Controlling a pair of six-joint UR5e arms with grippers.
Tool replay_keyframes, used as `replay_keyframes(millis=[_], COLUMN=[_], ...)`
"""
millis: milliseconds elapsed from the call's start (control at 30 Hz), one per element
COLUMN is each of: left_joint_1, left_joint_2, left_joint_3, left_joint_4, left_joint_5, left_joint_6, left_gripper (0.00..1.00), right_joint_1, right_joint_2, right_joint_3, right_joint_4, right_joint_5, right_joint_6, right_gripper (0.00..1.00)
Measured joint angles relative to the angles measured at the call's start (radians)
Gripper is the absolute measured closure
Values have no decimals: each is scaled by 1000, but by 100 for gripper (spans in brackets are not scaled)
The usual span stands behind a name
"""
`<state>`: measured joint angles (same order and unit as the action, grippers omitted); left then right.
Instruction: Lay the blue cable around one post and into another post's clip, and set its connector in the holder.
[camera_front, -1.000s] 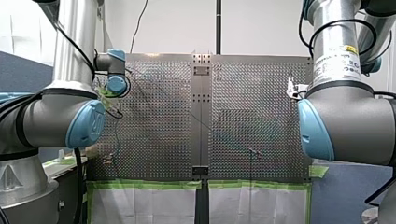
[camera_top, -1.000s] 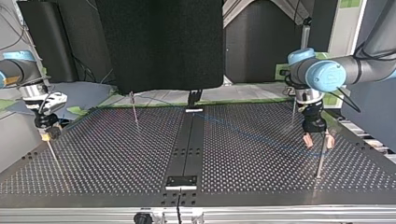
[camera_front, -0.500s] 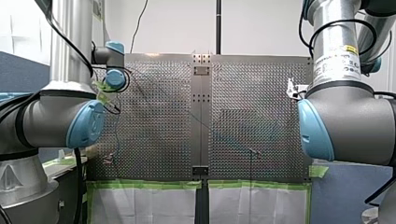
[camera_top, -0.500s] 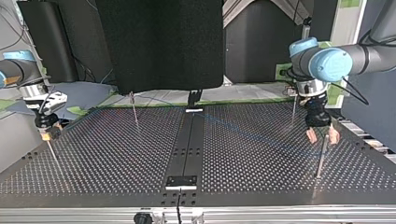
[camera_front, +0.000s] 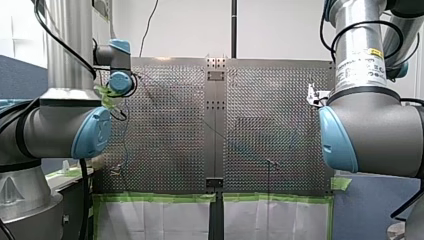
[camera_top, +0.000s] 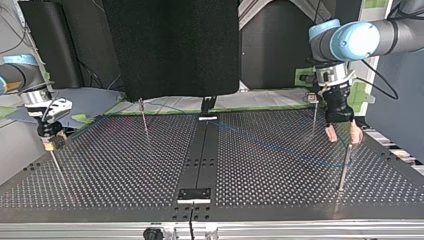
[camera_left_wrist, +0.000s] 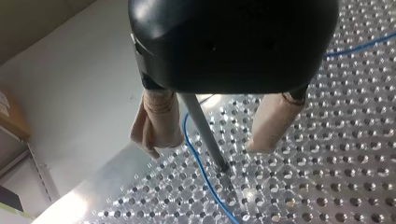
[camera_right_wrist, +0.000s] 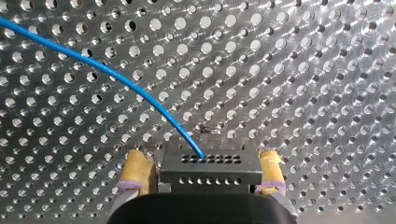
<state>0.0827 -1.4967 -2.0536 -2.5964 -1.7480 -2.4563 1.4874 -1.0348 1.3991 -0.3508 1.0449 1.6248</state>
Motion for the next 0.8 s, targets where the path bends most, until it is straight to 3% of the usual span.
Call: replay_keyframes(millis=[200,400,600,800], left_joint_1=[-5,-10,-23,-41], left_joint_2=[58,108,150,158], left_joint_3=[-54,-64,-30,28], left_joint_4=[-39,-88,-138,-198], left_joint_5=[-2,-16,-35,-25], left_joint_6=[46,96,146,206], left_gripper=[0,0,0,0], right_joint_1=[0,0,0,1], right_joint_2=[0,0,0,0], right_joint_3=[0,0,0,0], right_joint_4=[2,2,2,2], right_joint_5=[0,0,0,0], right_joint_6=[0,0,0,0], right_gripper=[1,1,1,1])
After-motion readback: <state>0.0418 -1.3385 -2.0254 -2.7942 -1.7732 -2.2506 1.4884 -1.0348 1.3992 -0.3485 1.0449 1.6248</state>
